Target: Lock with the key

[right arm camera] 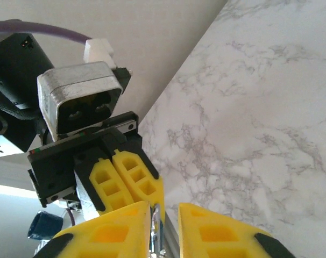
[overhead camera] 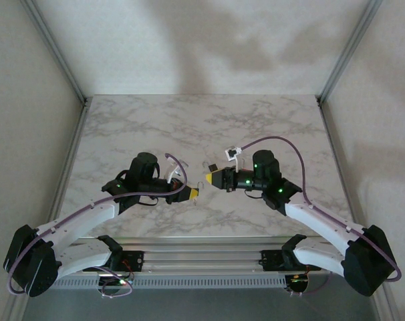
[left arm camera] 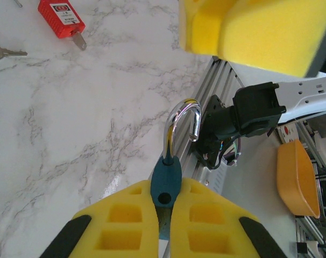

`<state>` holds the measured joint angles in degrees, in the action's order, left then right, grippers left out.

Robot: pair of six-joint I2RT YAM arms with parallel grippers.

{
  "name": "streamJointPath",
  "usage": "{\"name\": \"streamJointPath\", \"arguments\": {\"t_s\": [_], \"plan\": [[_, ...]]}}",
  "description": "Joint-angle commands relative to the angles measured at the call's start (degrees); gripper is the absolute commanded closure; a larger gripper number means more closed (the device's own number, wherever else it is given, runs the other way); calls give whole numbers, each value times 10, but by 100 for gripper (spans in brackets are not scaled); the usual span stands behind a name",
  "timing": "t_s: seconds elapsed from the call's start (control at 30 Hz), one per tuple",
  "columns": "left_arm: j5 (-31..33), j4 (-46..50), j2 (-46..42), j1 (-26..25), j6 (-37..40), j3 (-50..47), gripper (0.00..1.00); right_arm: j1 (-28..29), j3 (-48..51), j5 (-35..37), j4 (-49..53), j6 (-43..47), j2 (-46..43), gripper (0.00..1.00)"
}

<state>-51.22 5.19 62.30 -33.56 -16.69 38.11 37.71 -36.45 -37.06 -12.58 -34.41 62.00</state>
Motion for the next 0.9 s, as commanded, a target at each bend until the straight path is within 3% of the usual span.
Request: {"name": "streamJointPath", "arguments": {"t_s": [0.0, 0.3, 0.87], "plan": [[-12, -4, -7, -6, 3, 0, 100, -4, -7, 3, -5, -9, 12, 84], [-6, -1, -9, -6, 4, 0, 100, 2, -36, -74, -14, -27, 86, 89], [4, 8, 3, -7, 9, 4, 100, 34, -40, -101, -15, 1, 64, 94]]}}
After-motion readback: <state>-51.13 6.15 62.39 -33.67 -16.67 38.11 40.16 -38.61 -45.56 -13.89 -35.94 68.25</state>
